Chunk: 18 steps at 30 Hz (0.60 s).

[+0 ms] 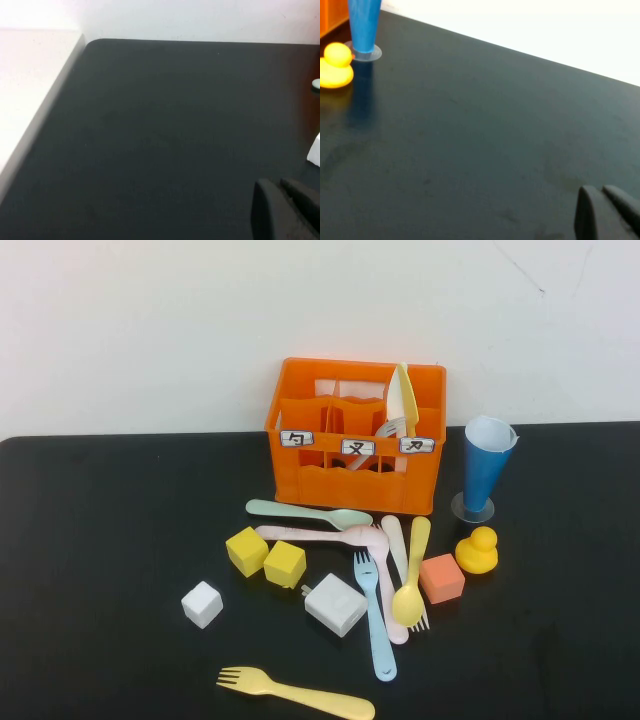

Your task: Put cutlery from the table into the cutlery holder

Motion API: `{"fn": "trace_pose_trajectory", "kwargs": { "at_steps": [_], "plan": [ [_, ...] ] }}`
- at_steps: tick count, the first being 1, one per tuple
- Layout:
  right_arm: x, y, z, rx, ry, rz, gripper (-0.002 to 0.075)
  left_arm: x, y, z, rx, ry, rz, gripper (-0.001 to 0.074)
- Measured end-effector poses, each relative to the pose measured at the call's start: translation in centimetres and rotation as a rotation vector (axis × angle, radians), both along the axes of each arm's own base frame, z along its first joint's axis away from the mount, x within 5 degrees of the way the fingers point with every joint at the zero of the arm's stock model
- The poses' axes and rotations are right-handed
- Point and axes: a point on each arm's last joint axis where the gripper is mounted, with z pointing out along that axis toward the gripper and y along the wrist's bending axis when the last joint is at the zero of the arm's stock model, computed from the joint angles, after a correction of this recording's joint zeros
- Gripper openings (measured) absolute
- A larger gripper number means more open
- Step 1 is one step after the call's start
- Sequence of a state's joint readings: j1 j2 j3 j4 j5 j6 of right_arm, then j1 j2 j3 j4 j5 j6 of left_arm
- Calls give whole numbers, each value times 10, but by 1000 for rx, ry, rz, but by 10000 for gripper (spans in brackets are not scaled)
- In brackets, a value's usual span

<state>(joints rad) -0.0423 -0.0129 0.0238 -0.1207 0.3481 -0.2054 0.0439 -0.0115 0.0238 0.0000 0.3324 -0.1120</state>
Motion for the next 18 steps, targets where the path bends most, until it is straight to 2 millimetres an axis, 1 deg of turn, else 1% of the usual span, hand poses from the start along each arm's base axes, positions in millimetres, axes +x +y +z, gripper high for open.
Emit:
{"fn": "trace_pose_trajectory", "kwargs": {
  "at_steps": [18],
  "plan": [
    [0,0,0,9,-1,-3,-3,0,0,0,0,0,0,-1]
  ]
}}
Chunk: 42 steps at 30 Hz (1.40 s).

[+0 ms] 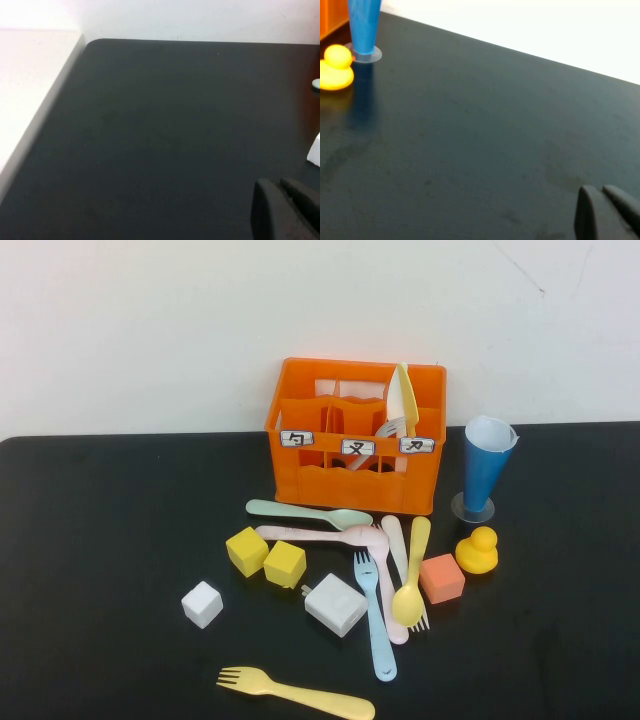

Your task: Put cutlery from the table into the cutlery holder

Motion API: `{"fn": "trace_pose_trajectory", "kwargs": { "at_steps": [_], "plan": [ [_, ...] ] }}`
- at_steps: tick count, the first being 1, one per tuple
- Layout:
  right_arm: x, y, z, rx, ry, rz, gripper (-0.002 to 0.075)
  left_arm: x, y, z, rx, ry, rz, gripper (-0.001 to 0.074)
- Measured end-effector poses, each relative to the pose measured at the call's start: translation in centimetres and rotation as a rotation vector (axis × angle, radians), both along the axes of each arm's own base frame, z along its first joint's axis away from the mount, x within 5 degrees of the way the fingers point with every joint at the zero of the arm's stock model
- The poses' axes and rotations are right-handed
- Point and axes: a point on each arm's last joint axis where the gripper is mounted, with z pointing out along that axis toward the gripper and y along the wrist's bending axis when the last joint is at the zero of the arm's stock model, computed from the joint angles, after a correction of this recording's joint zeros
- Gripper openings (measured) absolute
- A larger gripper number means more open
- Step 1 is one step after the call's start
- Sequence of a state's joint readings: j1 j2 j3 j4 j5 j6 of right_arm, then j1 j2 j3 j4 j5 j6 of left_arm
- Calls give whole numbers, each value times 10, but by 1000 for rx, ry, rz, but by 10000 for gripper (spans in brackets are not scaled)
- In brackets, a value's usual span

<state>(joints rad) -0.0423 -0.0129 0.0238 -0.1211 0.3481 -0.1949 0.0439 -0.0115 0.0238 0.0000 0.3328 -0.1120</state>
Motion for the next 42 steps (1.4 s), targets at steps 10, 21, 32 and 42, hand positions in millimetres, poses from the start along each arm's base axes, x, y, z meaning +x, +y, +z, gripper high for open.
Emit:
{"fn": "trace_pose_trajectory", "kwargs": {
  "at_steps": [10,21,32,42],
  "plan": [
    [0,0,0,10,0,1,-3,0,0,0,2,0,-1,-1],
    [1,16,1,533,-20,-3,-3,0,0,0,2,0,-1,-1],
    [1,23,10,827,-48,6,-3,0,0,0,2,0,-1,-1],
    [-12,25,79,459,-113,147,-3,0,0,0,2,0,-1,-1]
  ]
}}
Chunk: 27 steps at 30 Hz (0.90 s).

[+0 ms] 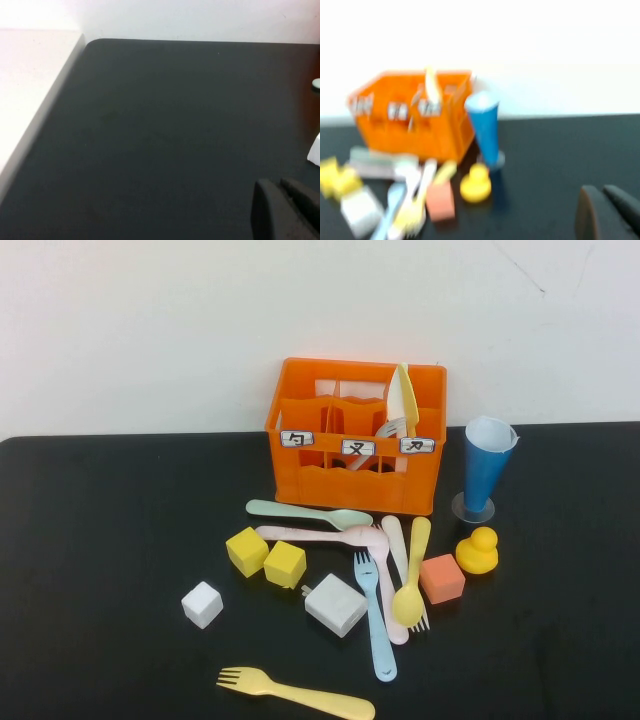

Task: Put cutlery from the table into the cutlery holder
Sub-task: Pick up the fork

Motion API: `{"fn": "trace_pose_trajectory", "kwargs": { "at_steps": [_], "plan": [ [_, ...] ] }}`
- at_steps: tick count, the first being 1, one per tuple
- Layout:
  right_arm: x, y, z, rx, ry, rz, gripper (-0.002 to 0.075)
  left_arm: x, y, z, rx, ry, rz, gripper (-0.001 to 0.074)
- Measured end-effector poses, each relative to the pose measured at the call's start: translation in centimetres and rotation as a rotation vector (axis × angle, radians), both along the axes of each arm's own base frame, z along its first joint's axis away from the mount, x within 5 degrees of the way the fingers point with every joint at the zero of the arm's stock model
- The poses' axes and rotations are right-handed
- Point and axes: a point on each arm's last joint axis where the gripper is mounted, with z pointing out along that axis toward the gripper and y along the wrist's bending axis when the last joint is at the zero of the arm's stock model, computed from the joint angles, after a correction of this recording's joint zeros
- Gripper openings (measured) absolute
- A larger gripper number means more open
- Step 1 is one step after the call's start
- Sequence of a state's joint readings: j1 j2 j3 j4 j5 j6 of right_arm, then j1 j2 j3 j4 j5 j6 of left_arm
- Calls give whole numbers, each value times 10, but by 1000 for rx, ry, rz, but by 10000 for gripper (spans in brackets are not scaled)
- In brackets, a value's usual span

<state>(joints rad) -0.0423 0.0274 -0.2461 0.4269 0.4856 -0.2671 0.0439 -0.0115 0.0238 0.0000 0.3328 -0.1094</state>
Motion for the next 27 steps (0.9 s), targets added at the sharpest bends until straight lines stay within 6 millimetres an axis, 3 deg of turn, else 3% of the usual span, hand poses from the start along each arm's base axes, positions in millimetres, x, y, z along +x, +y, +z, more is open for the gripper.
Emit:
{"fn": "trace_pose_trajectory", "kwargs": {
  "at_steps": [5,10,14,20,27],
  "plan": [
    [14,8,37,-239,190,183,-3,0,0,0,0,0,0,-1],
    [49,12,69,-438,382,424,-3,0,0,0,-3,0,1,-1],
    [83,16,80,-502,516,616,-3,0,0,0,-3,0,1,-1],
    [125,44,77,-625,600,865,-3,0,0,0,-3,0,1,-1],
    [163,110,60,-899,698,1019,-3,0,0,0,-3,0,1,-1]
  ]
}}
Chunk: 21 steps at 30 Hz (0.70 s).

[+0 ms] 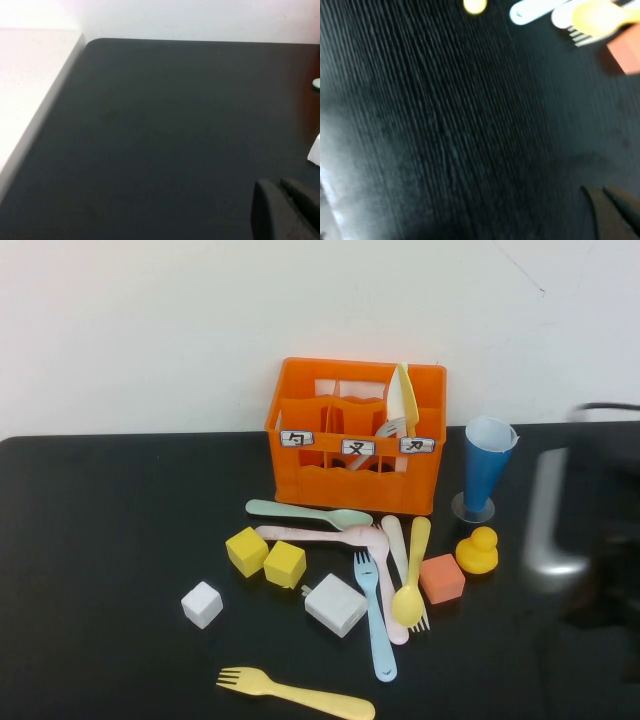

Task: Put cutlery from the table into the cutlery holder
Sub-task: Pick up the fork

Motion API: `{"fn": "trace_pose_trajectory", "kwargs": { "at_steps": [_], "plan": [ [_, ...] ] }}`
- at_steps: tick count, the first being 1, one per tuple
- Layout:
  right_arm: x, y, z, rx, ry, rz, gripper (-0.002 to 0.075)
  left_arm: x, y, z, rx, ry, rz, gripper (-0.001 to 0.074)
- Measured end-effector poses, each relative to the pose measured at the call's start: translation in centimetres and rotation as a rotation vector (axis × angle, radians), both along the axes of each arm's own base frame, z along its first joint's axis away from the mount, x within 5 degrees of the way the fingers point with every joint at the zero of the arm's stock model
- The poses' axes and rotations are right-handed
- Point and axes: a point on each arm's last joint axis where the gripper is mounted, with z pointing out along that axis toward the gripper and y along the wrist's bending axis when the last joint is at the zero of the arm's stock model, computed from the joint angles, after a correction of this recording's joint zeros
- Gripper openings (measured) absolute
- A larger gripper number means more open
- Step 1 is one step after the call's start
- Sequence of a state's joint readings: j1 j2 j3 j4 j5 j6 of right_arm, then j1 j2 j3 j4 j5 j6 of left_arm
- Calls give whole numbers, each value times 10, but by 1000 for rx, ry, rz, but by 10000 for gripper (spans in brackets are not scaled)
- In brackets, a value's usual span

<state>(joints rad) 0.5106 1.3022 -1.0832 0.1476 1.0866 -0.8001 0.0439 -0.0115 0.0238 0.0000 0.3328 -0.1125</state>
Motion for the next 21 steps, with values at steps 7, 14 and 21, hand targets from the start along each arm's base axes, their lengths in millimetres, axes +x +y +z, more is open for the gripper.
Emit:
{"fn": "trace_pose_trajectory", "kwargs": {
  "at_steps": [7,14,21],
  "plan": [
    [28,70,-21,-106,53,148,-3,0,0,0,0,0,0,-1],
    [40,124,-55,-164,121,238,64,0,0,0,0,0,0,-1],
    [48,167,-92,-183,149,244,400,0,0,0,3,0,-1,-1]
  ]
}}
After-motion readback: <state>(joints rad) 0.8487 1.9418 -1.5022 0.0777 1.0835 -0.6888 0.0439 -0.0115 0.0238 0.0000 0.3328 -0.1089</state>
